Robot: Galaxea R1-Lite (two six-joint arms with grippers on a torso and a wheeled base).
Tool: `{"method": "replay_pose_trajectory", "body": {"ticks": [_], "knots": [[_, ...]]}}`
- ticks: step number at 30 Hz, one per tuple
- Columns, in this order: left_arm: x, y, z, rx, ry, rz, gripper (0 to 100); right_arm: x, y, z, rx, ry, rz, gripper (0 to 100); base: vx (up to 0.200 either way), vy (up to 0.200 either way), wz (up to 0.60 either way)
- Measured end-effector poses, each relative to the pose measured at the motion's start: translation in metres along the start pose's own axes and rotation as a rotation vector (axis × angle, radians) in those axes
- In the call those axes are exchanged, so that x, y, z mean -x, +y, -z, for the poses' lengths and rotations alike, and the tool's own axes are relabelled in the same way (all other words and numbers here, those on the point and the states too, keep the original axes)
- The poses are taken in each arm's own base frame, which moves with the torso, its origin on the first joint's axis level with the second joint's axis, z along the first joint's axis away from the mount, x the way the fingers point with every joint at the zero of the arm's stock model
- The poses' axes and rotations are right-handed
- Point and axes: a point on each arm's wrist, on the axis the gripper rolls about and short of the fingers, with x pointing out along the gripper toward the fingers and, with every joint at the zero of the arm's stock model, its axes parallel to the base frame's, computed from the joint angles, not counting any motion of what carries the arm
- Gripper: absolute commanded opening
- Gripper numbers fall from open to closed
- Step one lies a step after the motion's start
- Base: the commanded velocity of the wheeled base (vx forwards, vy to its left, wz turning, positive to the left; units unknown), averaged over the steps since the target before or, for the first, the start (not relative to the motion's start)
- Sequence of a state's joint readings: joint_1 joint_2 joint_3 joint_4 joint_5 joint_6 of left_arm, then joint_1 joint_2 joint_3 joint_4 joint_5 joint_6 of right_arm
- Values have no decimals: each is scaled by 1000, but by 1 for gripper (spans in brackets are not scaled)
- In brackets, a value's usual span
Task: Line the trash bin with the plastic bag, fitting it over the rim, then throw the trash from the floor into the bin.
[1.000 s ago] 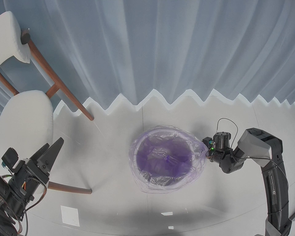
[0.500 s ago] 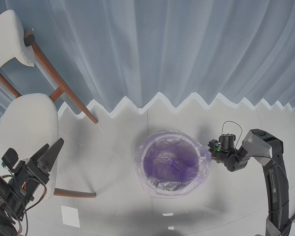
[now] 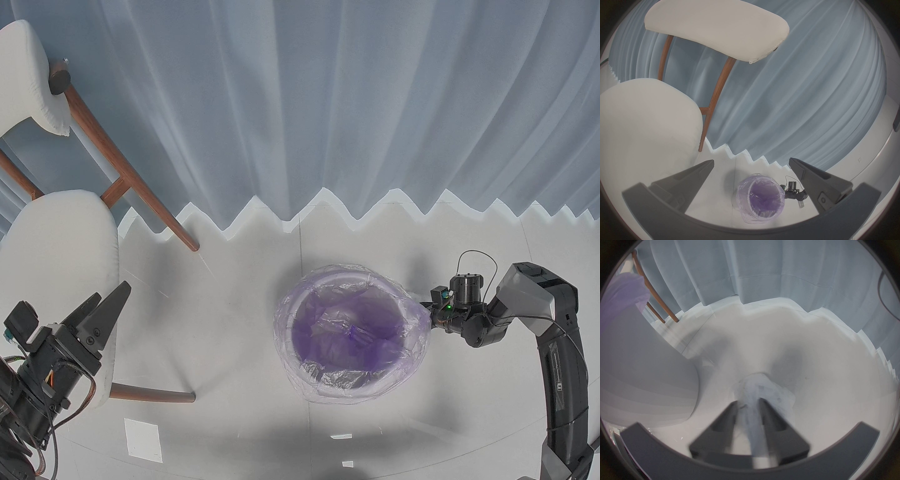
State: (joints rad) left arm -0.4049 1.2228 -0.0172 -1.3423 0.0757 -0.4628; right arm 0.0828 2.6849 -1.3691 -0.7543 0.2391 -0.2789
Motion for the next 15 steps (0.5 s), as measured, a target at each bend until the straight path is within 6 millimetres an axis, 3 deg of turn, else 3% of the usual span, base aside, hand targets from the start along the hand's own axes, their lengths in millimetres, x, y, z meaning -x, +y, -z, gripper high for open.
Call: {"method": "replay_pose_trajectory", "body": {"ticks": [8,15], "knots": [[0,2,3,-3,29,-18,100,6,2,6,-19,33,-7,0,0,0,0],[0,2,3,-6,30,-23,100,52,-18,8,-58,48,44,0,0,0,0]]}}
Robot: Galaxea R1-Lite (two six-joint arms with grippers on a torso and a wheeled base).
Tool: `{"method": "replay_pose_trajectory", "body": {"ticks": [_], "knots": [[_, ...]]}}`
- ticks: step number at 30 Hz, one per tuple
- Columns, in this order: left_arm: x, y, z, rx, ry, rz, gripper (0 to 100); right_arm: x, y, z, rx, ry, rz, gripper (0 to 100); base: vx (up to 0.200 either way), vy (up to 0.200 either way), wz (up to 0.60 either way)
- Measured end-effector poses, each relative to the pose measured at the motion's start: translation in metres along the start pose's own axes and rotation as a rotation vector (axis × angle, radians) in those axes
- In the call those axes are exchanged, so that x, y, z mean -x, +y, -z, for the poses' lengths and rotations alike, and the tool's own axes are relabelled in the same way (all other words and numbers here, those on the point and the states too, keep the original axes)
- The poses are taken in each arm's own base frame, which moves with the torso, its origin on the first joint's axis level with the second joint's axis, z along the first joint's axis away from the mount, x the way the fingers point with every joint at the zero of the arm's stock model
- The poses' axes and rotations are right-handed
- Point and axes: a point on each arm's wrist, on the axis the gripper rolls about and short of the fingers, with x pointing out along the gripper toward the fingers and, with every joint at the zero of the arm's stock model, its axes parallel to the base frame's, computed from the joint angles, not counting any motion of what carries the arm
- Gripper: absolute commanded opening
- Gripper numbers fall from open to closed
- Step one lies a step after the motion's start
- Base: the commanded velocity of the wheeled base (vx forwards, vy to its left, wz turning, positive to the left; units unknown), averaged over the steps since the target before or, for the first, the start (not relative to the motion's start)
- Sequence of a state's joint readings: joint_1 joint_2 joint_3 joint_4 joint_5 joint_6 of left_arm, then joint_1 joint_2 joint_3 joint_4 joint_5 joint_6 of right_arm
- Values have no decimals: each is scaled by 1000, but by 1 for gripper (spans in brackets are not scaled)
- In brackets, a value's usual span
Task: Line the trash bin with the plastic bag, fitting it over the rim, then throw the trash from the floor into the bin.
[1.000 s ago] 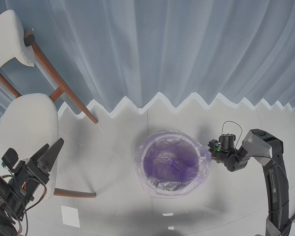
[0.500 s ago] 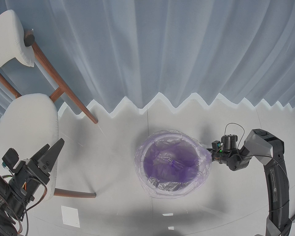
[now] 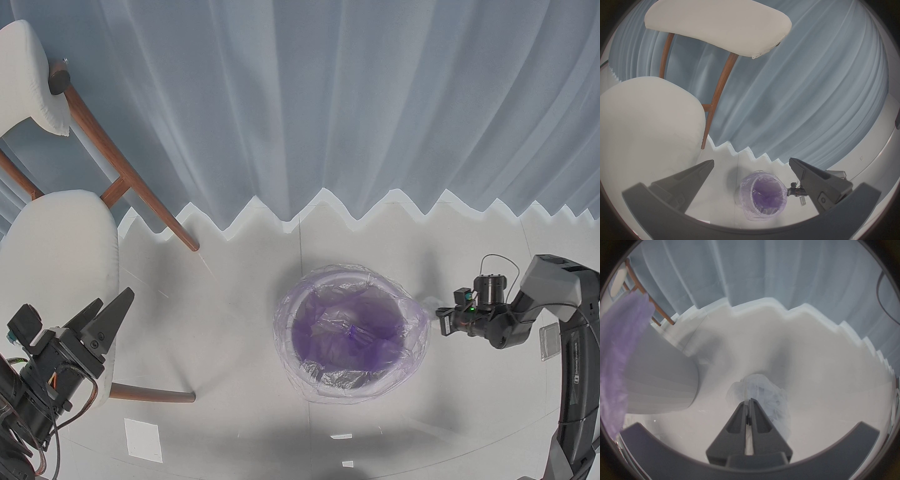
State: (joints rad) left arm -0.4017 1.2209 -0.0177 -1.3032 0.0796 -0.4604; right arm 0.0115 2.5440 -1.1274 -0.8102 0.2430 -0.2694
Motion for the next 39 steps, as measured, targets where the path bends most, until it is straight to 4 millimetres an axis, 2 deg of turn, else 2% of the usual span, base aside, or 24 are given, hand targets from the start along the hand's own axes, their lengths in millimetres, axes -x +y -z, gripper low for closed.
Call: {"method": "replay_pose_trajectory", "body": {"ticks": [8,12,15,23,29,39], "knots": [[0,1,0,-4,-2,-4,100,99,-35,0,-95,-12,104,0,0,0,0],[0,1,0,-7,-2,-5,100,150,-43,-10,-167,-71,164,0,0,0,0],[0,1,0,-21,-2,-8,100,181,-41,-20,-214,-124,194,0,0,0,0],[1,6,-3,-66,-21,-38,100,256,-22,-39,-281,-279,246,0,0,0,0],[4,9,-9,-74,-54,-52,100,300,1,-40,-285,-367,260,0,0,0,0],[11,15,-19,-92,-93,-34,100,345,34,-26,-300,-463,264,0,0,0,0]]}}
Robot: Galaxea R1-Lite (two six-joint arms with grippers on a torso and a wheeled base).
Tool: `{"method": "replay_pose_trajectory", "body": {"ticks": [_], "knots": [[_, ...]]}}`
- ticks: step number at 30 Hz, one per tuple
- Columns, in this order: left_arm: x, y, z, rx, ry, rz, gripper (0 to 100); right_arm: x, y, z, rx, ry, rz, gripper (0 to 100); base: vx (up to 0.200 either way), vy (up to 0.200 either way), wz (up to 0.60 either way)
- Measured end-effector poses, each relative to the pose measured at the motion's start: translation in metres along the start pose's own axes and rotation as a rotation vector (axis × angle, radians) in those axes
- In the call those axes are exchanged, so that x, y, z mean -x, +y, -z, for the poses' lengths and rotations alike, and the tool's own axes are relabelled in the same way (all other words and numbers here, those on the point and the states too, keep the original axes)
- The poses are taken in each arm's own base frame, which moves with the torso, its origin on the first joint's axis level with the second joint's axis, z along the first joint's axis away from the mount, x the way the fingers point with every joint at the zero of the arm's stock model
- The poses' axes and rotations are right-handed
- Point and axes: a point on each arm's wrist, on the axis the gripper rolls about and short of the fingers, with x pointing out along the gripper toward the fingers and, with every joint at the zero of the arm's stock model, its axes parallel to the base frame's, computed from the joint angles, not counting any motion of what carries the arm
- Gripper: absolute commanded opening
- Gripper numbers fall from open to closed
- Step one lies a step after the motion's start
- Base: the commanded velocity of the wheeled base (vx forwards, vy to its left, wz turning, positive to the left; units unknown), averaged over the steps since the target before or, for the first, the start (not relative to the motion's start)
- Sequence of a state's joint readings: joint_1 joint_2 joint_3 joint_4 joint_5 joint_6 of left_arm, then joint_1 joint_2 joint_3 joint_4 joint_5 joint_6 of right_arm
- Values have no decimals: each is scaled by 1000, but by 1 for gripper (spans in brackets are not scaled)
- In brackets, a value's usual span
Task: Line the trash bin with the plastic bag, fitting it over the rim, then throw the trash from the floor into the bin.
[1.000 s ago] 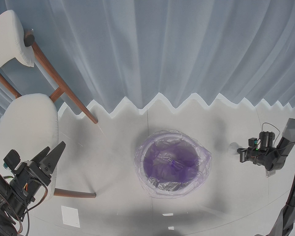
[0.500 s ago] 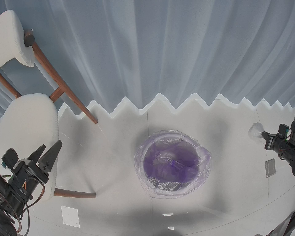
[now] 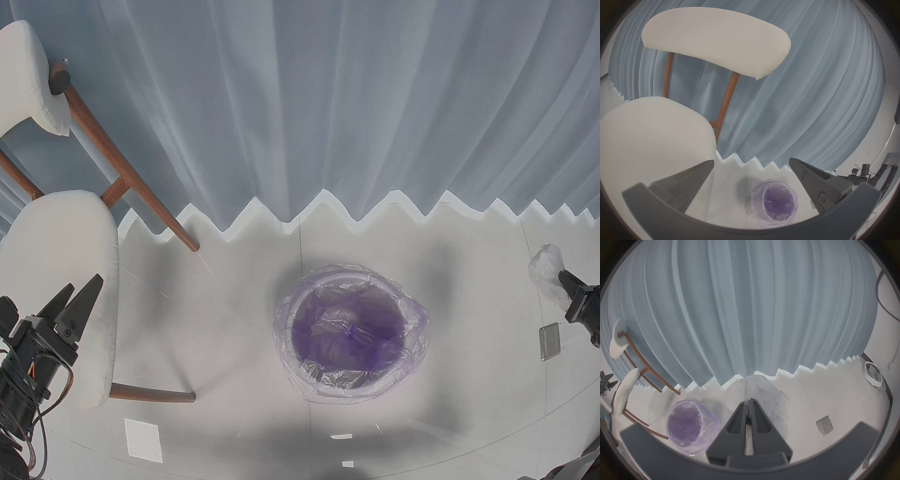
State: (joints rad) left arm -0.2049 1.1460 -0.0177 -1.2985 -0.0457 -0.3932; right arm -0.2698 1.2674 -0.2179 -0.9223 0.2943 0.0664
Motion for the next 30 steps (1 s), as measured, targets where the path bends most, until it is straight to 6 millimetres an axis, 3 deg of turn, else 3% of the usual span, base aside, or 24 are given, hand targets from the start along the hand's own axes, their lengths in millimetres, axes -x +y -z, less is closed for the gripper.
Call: {"method": "replay_pose_trajectory", "body": {"ticks": [8,15,24,30], "knots": [[4,-1,-3,47,-10,39,100,39,11,22,-14,0,-6,0,0,0,0],[7,-3,-6,81,-25,58,100,47,24,26,-13,-3,-108,0,-86,0,0],[8,-2,-5,12,-16,43,100,26,62,15,57,76,-365,0,0,0,0],[14,-2,-5,-31,-8,35,100,-15,92,3,111,125,-460,0,0,0,0]]}}
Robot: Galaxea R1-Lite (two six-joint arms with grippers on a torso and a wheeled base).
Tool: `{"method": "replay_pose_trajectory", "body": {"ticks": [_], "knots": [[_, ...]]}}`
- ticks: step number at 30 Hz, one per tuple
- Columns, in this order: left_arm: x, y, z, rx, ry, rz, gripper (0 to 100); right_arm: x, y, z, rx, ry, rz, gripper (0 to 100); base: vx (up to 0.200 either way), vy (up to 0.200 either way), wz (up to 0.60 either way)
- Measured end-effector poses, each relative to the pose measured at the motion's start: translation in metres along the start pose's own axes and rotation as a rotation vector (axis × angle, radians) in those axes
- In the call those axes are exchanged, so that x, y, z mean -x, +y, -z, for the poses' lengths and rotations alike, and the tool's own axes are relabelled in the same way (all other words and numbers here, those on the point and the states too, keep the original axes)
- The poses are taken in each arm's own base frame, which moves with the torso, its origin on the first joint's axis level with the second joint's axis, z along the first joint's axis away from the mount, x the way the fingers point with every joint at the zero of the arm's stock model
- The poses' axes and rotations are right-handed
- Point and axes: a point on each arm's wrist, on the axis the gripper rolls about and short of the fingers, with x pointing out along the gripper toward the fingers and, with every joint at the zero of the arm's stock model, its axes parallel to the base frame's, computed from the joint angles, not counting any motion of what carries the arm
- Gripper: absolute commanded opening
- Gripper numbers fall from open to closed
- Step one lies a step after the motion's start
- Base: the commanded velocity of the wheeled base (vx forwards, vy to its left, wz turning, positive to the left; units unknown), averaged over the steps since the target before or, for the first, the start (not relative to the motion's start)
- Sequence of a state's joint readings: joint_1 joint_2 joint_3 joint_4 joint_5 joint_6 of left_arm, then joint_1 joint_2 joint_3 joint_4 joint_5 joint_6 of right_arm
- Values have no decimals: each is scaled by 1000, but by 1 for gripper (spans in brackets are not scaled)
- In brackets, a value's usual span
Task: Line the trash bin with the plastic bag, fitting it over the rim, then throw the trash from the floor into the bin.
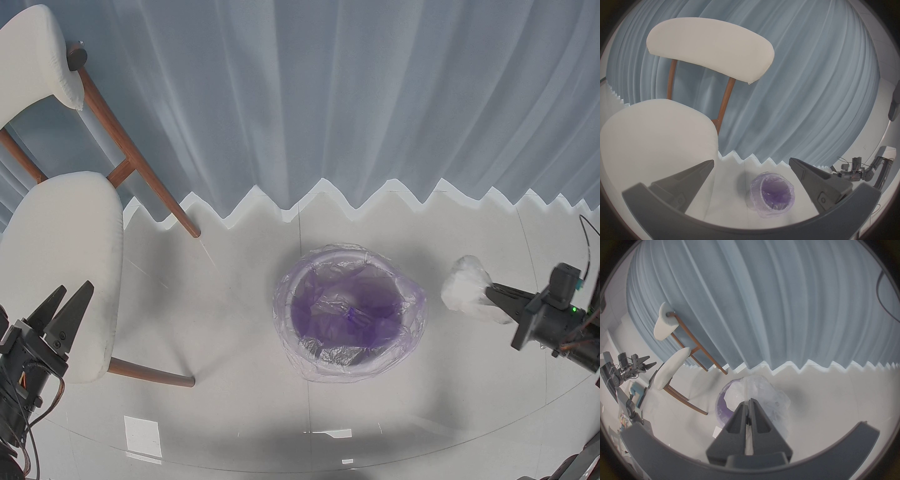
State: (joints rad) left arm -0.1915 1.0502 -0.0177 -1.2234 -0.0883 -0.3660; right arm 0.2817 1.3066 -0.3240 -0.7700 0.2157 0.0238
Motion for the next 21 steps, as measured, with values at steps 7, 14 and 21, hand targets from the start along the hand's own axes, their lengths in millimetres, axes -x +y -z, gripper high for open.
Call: {"method": "replay_pose_trajectory", "body": {"ticks": [7,14,21], "knots": [[21,2,-1,-30,8,-52,100,-72,13,-11,42,54,-91,0,0,0,0],[56,4,9,-83,72,-138,100,-123,20,-1,69,108,-129,0,0,0,0],[100,7,34,-126,157,-273,100,-161,20,16,82,145,-138,0,0,0,0]]}}
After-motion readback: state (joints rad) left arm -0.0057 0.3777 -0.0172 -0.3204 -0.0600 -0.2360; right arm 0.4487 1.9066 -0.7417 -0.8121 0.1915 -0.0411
